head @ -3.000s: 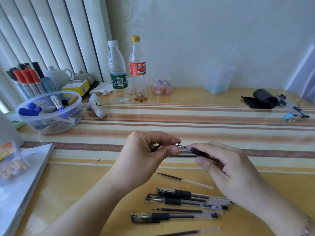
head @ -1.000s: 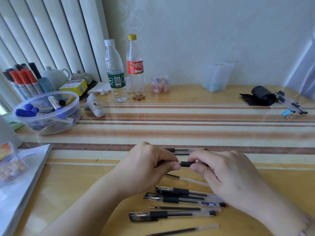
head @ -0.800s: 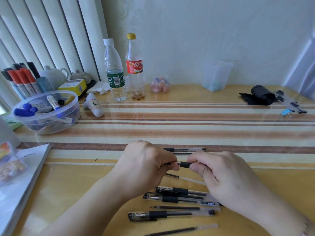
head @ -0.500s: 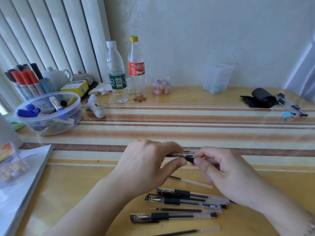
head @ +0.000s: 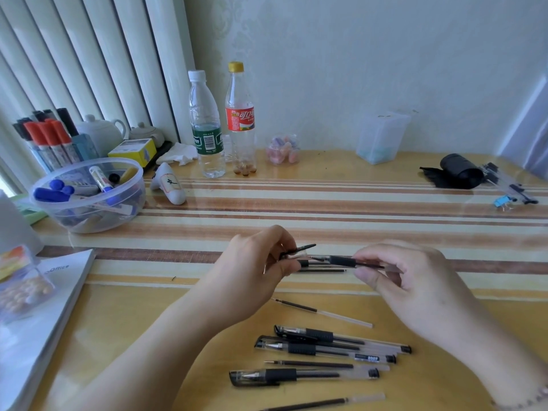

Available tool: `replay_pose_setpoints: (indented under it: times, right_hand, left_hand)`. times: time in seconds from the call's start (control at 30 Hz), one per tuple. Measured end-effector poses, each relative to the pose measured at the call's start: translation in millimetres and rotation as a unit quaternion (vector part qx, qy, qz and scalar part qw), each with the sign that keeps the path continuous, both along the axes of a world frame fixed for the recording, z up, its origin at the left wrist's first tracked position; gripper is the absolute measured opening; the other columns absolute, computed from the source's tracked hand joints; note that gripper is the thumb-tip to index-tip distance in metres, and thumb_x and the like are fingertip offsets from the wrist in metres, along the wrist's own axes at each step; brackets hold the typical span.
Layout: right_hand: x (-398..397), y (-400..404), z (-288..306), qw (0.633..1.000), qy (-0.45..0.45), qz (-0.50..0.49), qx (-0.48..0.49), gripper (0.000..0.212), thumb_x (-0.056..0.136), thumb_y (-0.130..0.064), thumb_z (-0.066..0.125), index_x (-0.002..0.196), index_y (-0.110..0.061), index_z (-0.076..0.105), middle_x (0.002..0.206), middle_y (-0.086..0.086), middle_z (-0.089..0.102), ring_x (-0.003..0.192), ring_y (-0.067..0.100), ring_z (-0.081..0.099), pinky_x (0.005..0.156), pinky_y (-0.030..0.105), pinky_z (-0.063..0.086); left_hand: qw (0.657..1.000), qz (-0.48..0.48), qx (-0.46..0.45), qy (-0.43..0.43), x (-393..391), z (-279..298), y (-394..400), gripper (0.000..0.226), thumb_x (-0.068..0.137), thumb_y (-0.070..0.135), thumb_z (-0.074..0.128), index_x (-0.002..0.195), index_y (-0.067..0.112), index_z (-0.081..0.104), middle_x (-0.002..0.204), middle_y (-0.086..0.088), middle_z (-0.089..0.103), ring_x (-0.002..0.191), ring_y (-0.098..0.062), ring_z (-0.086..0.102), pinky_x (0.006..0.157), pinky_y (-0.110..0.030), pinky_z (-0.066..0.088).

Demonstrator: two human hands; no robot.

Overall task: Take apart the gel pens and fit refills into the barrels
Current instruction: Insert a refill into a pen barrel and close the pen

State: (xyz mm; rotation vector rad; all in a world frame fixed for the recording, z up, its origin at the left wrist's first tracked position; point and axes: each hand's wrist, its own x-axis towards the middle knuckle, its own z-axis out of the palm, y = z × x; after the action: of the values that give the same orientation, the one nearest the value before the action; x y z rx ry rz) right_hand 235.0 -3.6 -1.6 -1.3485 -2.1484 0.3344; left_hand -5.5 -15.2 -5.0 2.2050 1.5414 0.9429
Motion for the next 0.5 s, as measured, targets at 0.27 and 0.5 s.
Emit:
replay_pose_setpoints:
  times: [0.27, 0.5]
  right_hand:
    - [1.3, 2.9, -1.7, 1.000, 0.014, -0.002, 0.027, 0.024, 0.080, -0.048, 0.059, 0.095, -0.034, 0.072, 0.075, -0.021, 0.064, 0.056, 0.010, 0.055, 0.051, 0.034, 0.050]
    - [-4.7, -2.6, -2.4, 0.999, 0.001, 0.034, 0.037, 0.015, 0.081, -0.030, 0.072, 0.095, -0.029, 0.076, 0.080, -0.029, 0.062, 0.070, -0.010, 0.055, 0.054, 0.006, 0.038]
  left_hand:
    - [1.000, 0.000, 0.030, -0.006, -1.9, 0.6, 0.4, 0.008, 0.092, 0.025, 0.064, 0.098, 0.022, 0.059, 0.068, 0.008, 0.060, 0.064, -0.012, 0.054, 0.055, -0.021, 0.044]
    - [0.999, -0.052, 0.013, 0.002, 5.8, -3.5, -4.5, 0.008, 0.093, 0.028, 0.061, 0.098, 0.023, 0.064, 0.069, 0.007, 0.062, 0.063, -0.015, 0.056, 0.057, -0.024, 0.045]
